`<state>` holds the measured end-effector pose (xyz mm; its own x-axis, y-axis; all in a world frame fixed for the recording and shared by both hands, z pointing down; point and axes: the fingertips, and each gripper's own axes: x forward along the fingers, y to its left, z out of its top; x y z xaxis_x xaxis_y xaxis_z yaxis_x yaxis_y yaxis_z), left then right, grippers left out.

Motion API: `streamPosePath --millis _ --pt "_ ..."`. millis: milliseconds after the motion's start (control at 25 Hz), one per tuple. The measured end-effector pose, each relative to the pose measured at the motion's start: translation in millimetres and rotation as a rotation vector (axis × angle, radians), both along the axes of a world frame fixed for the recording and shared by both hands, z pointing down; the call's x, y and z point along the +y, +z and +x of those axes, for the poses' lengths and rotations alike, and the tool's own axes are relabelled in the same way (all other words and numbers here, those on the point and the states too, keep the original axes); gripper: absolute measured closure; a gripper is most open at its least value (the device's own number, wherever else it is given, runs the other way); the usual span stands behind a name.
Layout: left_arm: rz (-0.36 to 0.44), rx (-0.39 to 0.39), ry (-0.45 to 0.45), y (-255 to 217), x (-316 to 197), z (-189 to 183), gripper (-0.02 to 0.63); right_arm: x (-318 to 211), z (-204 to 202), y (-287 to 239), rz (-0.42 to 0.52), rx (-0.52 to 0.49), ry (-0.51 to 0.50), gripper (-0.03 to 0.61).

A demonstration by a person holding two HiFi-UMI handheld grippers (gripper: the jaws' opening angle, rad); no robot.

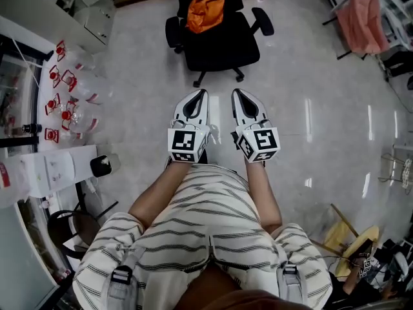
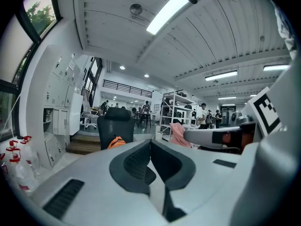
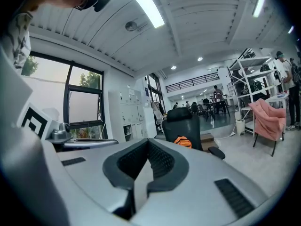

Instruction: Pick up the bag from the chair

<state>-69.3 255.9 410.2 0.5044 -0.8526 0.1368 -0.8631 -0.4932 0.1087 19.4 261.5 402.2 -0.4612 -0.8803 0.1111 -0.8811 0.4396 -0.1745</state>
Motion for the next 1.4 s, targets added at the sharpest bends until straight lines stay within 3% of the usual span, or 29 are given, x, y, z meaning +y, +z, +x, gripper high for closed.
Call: streamPosePath --millis 840,1400 --pt "-0.053 -0.006 0.024 -12.0 -219.7 -8.3 0.591 -224.9 -15.8 -15.0 -0.048 0.018 -0.005 0.560" --pt "-0.083 0.005 0.031 -3.3 -290.9 -10.5 0.591 -294.6 -18.5 -10.5 -0.079 0.030 0.019 0.560"
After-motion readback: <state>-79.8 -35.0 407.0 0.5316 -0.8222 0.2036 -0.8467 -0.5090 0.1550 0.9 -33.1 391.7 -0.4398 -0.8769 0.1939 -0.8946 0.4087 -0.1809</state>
